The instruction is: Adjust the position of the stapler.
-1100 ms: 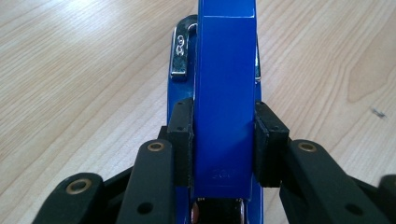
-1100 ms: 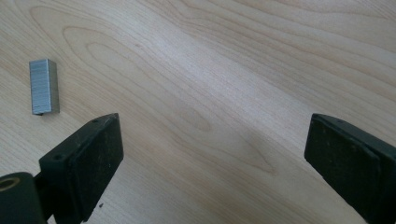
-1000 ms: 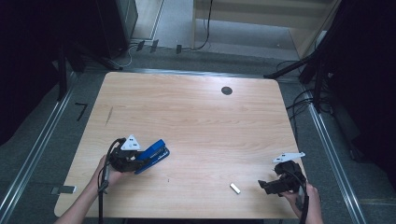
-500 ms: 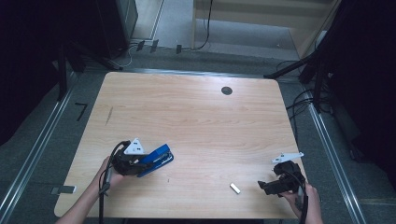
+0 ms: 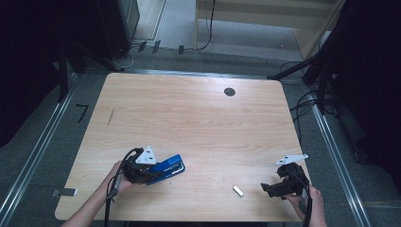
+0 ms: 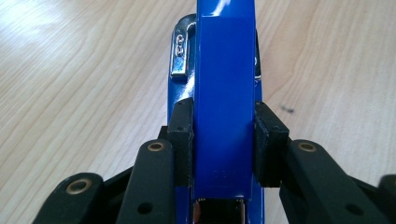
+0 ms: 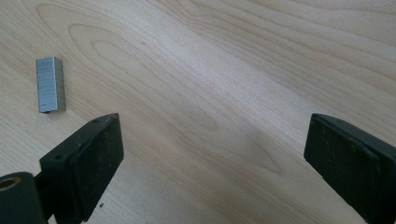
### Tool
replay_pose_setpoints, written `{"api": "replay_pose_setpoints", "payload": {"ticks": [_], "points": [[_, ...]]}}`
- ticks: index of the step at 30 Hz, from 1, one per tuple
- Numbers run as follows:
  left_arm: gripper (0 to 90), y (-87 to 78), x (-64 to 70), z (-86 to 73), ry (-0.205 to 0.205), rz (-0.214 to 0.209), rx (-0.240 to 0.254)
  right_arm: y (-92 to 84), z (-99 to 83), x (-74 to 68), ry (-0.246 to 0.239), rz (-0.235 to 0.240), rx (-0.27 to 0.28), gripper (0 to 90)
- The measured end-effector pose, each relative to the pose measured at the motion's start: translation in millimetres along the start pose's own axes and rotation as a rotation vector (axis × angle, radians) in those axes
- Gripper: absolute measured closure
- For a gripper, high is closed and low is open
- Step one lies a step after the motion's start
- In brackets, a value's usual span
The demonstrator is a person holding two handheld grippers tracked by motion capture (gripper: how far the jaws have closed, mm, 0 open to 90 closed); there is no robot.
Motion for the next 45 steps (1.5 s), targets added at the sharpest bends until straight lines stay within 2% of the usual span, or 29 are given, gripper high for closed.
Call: {"api": "replay_pose_setpoints", "payload": {"ticks": [7,17,18,29,30,37,45], "points": [[66.7,4.8,9.8,5.0,0.036,-0.030,-0.004,-0.2,-0.5,0.0,0.004,0.000,-0.003,5.2],[66.7,8.2,15.3,8.5,0.059,-0.054,-0.004,0.9,-0.8,0.3,0.004,-0.002,-0.007,5.5],[66.7,9.0,16.6,9.3,0.072,-0.062,-0.005,1.1,-0.7,0.0,0.004,-0.003,-0.006,5.5],[66.7,14.5,24.8,14.4,0.106,-0.097,0.000,2.4,-1.1,-0.6,0.002,0.002,-0.015,5.6],[66.7,15.5,26.1,15.6,0.121,-0.100,-0.003,2.5,-1.2,-0.7,0.000,0.002,-0.017,5.6],[66.7,19.7,31.0,19.9,0.152,-0.122,-0.003,3.9,-1.2,-1.2,0.000,0.005,-0.020,5.6],[66.8,24.0,36.0,24.1,0.177,-0.146,-0.001,5.2,-1.6,-0.8,-0.003,0.005,-0.026,5.7]]}}
Point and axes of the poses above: each handheld gripper's, and its own axes: y roughly forward along the jaws, z roughly out of its top, x roughly to its right, the point moved 5 cm from there along y, roughly forward along the jaws, and after that the axes turned 5 degrees about x, right-handed, at the moved point
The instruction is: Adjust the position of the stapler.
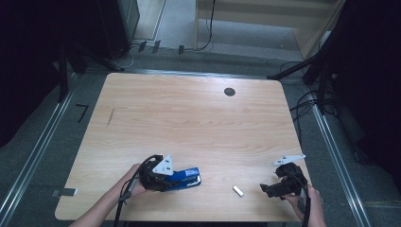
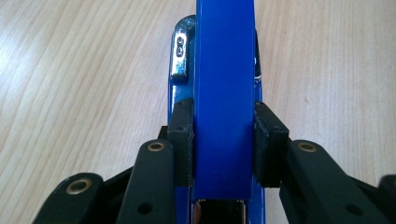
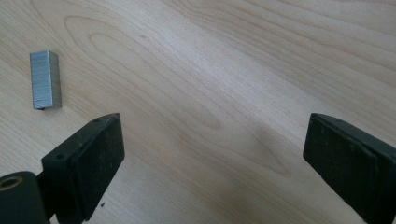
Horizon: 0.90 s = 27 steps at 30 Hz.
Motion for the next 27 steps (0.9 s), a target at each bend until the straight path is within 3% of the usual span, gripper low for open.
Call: {"api": "replay_pose_setpoints", "payload": {"ticks": [27], "points": [[66.7,18.7,10.9,19.9,0.088,-0.066,0.000,1.4,-1.3,-2.7,-0.004,0.009,-0.005,6.1]]}}
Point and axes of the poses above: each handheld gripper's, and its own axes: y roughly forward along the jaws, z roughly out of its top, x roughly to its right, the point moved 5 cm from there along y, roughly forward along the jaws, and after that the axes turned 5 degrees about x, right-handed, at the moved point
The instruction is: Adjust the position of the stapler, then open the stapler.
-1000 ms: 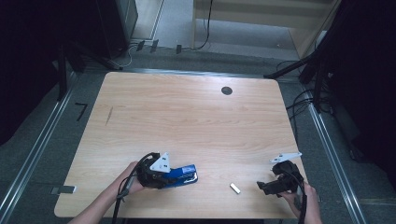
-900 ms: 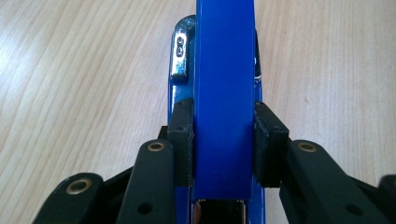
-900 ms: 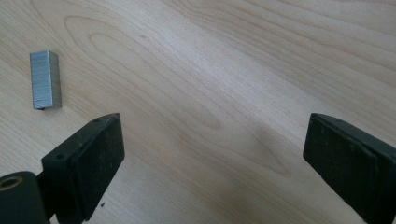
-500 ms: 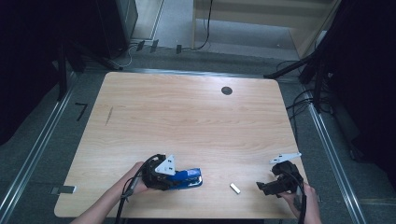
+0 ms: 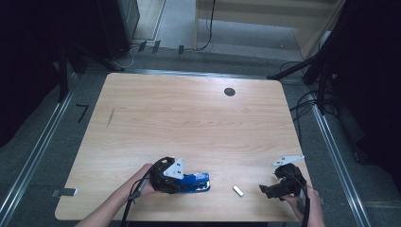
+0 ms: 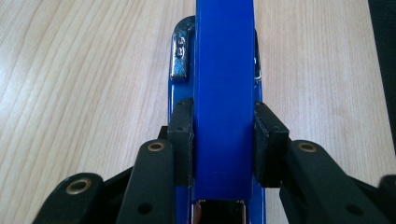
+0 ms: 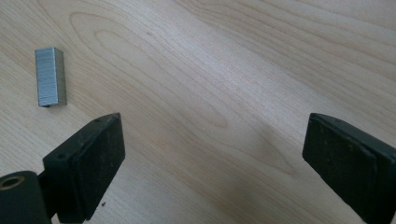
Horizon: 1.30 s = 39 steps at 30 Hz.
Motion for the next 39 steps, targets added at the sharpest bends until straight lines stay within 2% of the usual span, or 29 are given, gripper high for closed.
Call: {"api": "replay_pose_setpoints", "payload": {"ticks": [12,18,19,20,21,22,23,29,30,32,39], "points": [[66.6,6.7,0.7,5.8,0.021,-0.027,0.018,4.6,4.2,1.6,-0.003,0.001,-0.004,6.1],[65.7,6.4,1.8,6.1,0.017,-0.014,0.011,6.3,5.9,-2.0,-0.018,0.004,-0.010,6.1],[62.8,6.4,1.8,6.1,0.017,-0.014,0.011,6.3,5.9,-2.0,-0.018,0.004,-0.010,6.1],[54.2,7.1,0.0,8.7,-0.020,0.003,0.025,5.9,5.4,-2.2,-0.023,0.001,-0.012,6.1],[49.0,7.1,0.0,8.7,-0.020,0.003,0.025,5.9,5.4,-2.2,-0.023,0.001,-0.012,6.1],[44.3,5.6,-2.5,11.5,-0.037,0.028,0.028,5.3,4.5,-1.6,-0.022,0.001,-0.011,6.1],[40.7,4.9,-2.9,12.6,-0.059,0.034,0.035,5.1,3.8,-1.1,-0.021,-0.001,-0.009,6.1],[20.8,4.7,-3.4,20.0,-0.095,0.053,0.047,0.4,-0.1,-0.4,-0.018,-0.007,-0.006,6.1],[20.8,5.5,-2.4,22.7,-0.098,0.067,0.045,-0.1,-0.5,-0.3,-0.021,-0.007,-0.004,6.1],[14.6,6.8,-0.5,26.7,-0.098,0.077,0.042,-2.3,-2.3,-1.4,-0.019,-0.007,-0.003,6.1],[13.1,8.8,-1.8,35.8,-0.128,0.099,0.055,-3.3,-5.3,-1.2,-0.006,-0.010,-0.006,6.1]]}}
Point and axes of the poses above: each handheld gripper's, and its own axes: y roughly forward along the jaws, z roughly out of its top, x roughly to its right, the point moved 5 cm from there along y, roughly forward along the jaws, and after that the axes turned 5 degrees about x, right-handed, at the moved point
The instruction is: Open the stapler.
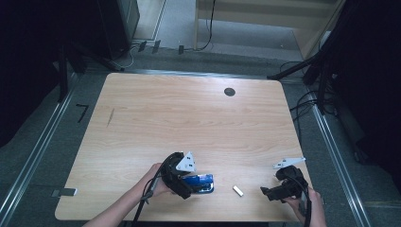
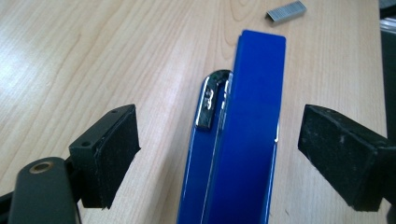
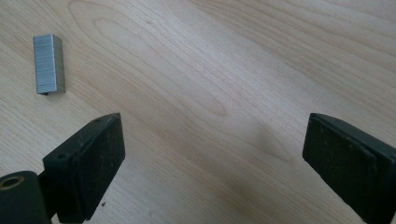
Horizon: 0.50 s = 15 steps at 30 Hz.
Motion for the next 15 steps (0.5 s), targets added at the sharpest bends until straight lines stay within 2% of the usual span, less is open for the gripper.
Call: {"api": "replay_pose_setpoints", "payload": {"ticks": [3,5,8,13,14,15], "points": [[14.8,2.1,2.1,2.1,-0.006,0.022,-0.015,0.3,-0.2,1.0,0.001,-0.003,0.002,6.1],[20.0,3.0,3.5,3.7,-0.007,0.033,-0.021,0.7,0.7,0.3,-0.003,0.000,0.001,6.1],[23.4,4.0,5.6,5.5,-0.013,0.025,-0.017,1.9,1.8,-0.8,-0.009,0.004,-0.001,6.1],[30.9,7.8,10.2,10.0,-0.001,0.035,-0.009,3.8,3.5,-2.9,-0.013,0.010,-0.001,6.1],[30.9,8.7,11.4,10.5,0.002,0.031,-0.015,3.8,3.5,-2.9,-0.013,0.010,-0.001,6.1],[34.6,10.8,12.8,11.2,0.007,0.035,-0.024,3.8,3.4,-3.0,-0.012,0.011,0.000,6.1]]}}
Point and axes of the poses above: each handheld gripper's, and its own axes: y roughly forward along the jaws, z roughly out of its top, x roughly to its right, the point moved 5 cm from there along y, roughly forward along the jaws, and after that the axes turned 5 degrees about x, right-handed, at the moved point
